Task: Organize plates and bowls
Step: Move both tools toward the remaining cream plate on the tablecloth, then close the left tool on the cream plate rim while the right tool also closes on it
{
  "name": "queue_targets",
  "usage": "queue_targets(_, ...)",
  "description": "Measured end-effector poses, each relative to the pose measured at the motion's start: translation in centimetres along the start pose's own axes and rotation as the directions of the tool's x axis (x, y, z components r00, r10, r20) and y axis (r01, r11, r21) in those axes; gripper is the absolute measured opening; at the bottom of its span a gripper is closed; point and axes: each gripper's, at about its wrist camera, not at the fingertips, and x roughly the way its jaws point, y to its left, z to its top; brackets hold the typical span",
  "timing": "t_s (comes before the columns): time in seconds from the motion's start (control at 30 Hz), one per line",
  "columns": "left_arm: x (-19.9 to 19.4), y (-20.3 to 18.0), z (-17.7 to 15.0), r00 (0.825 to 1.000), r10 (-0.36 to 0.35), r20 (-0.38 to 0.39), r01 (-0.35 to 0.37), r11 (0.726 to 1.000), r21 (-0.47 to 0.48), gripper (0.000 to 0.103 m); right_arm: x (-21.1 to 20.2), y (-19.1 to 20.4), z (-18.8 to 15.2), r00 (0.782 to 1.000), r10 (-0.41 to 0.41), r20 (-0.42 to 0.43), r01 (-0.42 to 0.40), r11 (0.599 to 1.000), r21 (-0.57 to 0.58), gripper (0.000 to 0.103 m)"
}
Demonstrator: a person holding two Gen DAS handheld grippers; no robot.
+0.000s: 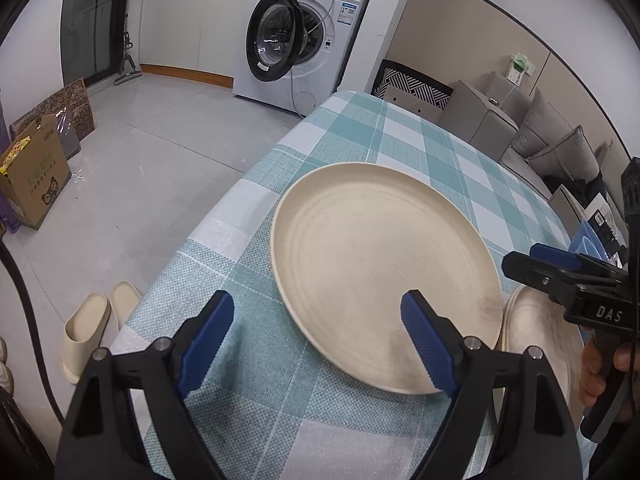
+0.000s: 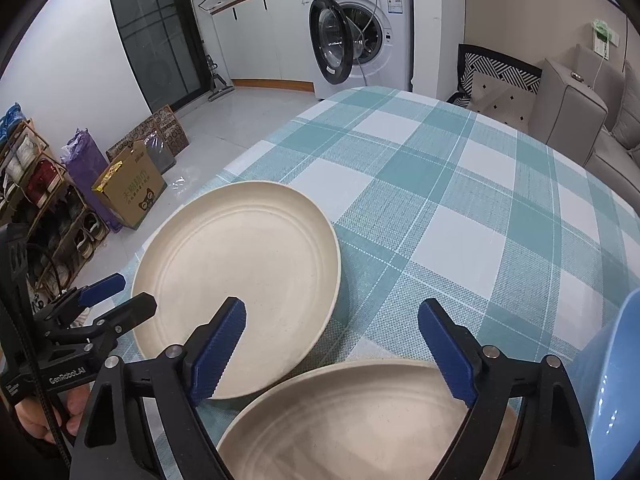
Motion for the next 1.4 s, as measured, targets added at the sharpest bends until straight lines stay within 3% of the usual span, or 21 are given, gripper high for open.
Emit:
queue_targets(0.1, 0.3, 0.0, -0.1, 1.0, 0.007, -0.01, -0.007, 1.0, 0.0, 0.077, 0.9, -0.1, 0.0, 1.0, 0.003, -0.019, -0.003, 1.0, 0.002, 0.081)
queue_targets(0.2, 0.6, 0.2, -0.2, 1.0, 0.009, -0.019, -0.009, 1.0, -0.009, 0.068, 1.6, -0.1, 0.0, 0.999, 0.002, -0.032, -0.002, 1.0, 0.003, 0.081)
queue_targets(0.47, 0.9, 0.4, -0.4, 1.0, 0.017, -0.025, -0.018, 1.0, -0.014, 0.06, 3.0, 0.1, 0.1, 0.998, 0.002, -0.063, -0.003, 1.0, -0.008, 0.075)
queue_targets(0.97, 1.0, 0.8, -0.6, 0.999, 0.015, -0.029, -0.015, 1.0, -0.02, 0.036, 4.1, 1.1, -0.3, 0.996, -0.022, -0.086, 0.017, 0.998, -0.054, 0.042)
queue_targets(1.13, 0.8, 0.4, -0.5, 1.0, 0.008, -0.024, -0.008, 1.0, 0.001, 0.032, 4.3, 1.3, -0.4, 0.996, -0.035, -0.082, 0.03, 0.997, -0.067, 0.023)
queue_targets(1.4, 0.7, 0.0, -0.5, 0.999, 0.033, -0.011, -0.032, 0.999, 0.027, 0.026, 3.9, 2.0, -0.5, 0.995, -0.08, -0.065, 0.072, 0.99, -0.12, 0.018)
